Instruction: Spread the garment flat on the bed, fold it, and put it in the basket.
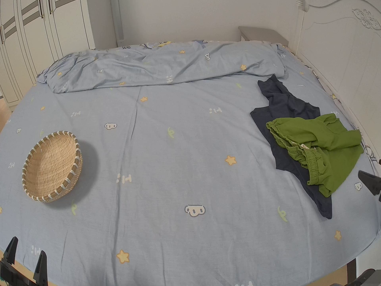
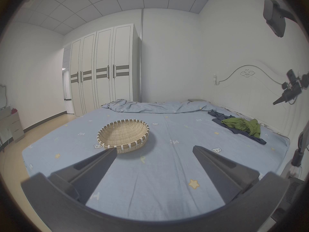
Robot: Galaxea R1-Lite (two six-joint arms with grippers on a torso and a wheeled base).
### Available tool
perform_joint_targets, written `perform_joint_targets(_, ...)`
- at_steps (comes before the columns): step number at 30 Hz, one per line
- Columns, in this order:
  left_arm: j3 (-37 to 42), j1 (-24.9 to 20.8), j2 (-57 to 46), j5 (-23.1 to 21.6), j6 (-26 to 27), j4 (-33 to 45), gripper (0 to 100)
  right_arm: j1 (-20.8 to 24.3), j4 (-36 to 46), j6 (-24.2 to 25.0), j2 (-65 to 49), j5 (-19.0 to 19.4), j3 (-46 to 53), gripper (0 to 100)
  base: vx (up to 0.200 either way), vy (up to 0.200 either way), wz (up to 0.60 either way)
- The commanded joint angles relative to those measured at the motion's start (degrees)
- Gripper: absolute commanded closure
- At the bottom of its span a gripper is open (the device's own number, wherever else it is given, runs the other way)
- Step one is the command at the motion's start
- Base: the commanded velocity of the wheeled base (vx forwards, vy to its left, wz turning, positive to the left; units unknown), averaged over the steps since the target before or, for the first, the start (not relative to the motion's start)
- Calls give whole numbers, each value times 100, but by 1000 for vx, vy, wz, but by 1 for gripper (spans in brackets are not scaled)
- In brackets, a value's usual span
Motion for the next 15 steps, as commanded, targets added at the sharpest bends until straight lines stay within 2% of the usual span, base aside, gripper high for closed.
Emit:
perform_joint_targets(1,101,-1,-93,2,-6,-2,0,1347,-167,-249,3535,-1638,-1596,0,0,0,0)
perform_joint_targets(2,101,-1,-93,2,-6,-2,0,1567,-167,-249,3887,-1928,-1772,0,0,0,0)
perform_joint_targets(5,101,-1,-93,2,-6,-2,0,1699,-176,-249,4230,-2060,-1974,0,0,0,0)
perform_joint_targets(6,101,-1,-93,2,-6,7,0,1760,-176,-249,4660,-2156,-2308,0,0,0,0)
perform_joint_targets(15,101,-1,-93,2,-6,-2,0,1734,-159,-513,5680,-2209,-3126,0,0,0,0)
